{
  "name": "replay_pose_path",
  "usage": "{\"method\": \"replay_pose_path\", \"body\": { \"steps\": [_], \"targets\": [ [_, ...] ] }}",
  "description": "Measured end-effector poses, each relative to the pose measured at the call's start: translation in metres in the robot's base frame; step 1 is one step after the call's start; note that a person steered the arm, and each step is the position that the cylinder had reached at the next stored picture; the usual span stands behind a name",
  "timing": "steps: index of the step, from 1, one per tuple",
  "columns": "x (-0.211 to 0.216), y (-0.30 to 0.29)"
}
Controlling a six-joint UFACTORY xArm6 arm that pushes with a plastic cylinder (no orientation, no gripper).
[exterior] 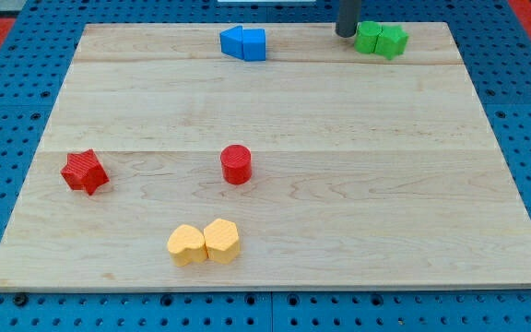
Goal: Move the red circle towards the bottom right of the board
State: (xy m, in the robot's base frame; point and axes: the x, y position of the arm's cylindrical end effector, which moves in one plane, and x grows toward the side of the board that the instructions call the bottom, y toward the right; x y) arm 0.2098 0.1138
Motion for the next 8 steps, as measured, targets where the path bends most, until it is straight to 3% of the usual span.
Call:
{"method": "replay_pose_path", "body": {
  "steps": [2,4,8],
  "targets": [
    [0.019,-0.062],
    [0.051,-0.069],
    [0.061,-0.066]
  ]
}}
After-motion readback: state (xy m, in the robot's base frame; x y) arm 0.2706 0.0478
